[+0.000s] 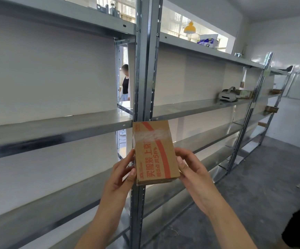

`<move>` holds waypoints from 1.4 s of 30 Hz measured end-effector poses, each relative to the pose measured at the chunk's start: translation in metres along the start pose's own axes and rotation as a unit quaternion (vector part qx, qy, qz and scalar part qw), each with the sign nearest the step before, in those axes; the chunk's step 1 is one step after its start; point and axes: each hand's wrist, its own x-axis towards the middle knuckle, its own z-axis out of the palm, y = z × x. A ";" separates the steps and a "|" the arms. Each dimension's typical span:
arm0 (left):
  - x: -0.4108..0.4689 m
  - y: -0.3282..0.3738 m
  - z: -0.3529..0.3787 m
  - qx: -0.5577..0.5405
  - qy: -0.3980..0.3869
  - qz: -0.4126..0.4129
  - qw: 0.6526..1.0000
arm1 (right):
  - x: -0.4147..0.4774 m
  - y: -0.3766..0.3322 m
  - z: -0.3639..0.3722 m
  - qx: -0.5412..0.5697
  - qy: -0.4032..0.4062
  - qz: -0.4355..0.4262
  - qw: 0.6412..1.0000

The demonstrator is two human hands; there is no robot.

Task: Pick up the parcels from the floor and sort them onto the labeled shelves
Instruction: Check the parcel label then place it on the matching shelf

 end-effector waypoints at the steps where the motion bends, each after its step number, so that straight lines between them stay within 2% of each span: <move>1: -0.001 0.002 -0.001 0.004 0.000 -0.002 1.000 | 0.000 0.000 -0.001 0.000 -0.002 0.000 1.000; 13: -0.008 0.016 0.000 -0.033 0.008 -0.009 0.999 | 0.001 0.001 0.004 -0.023 -0.016 0.007 1.000; 22: -0.004 0.014 0.002 -0.056 0.024 -0.011 0.998 | 0.009 0.004 0.011 -0.052 0.049 0.000 0.997; 27: -0.001 0.008 -0.002 -0.082 0.041 -0.017 0.996 | 0.008 0.002 0.016 -0.059 0.052 0.034 0.996; 31: 0.003 0.005 0.001 -0.095 0.042 -0.014 0.994 | 0.010 0.001 0.017 -0.075 0.020 0.083 0.994; 36: 0.007 0.008 0.010 -0.114 0.040 -0.002 0.993 | 0.010 0.001 0.012 -0.032 -0.017 0.111 0.993; 42: 0.007 0.005 0.018 -0.073 0.043 0.035 0.996 | 0.010 0.002 0.007 0.004 0.023 0.107 0.994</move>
